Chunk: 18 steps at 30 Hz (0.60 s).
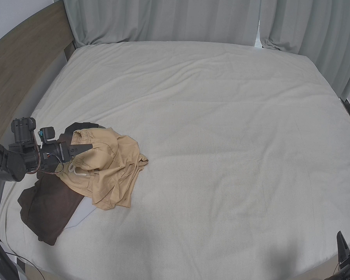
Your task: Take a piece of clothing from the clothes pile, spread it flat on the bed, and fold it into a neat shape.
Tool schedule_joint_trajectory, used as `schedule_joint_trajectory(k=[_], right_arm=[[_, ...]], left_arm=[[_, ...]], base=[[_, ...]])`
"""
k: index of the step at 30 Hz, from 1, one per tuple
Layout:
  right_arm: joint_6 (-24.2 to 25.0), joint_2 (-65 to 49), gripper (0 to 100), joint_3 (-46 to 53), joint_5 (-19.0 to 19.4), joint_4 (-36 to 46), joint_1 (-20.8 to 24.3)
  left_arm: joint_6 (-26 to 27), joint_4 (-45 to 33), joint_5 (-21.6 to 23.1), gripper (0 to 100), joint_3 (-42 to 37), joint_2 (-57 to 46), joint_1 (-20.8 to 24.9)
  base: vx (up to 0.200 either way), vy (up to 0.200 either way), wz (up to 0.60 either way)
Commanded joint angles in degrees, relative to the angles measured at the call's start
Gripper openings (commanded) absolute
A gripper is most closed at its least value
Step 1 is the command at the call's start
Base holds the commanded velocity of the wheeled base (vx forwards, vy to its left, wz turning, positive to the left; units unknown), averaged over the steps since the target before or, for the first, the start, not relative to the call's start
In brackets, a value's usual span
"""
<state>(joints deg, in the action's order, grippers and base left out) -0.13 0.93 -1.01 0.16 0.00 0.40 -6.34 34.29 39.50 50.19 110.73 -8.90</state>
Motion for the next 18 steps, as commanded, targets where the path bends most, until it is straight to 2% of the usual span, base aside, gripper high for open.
schedule_joint_trajectory(k=[1, 18], right_arm=[[0.0, -0.9, 100, 0.9, 0.0, 0.0, -0.1], [0.0, -0.9, 100, 1.0, 0.0, 0.0, 0.0]], left_arm=[[0.3, 0.0, 0.1, 100, 1.4, 1.9, 1.0], [-0.3, 0.0, -0.6, 100, 5.8, 5.5, 4.5]], base=[[0.000, 0.000, 0.00], [0.000, 0.000, 0.00]])
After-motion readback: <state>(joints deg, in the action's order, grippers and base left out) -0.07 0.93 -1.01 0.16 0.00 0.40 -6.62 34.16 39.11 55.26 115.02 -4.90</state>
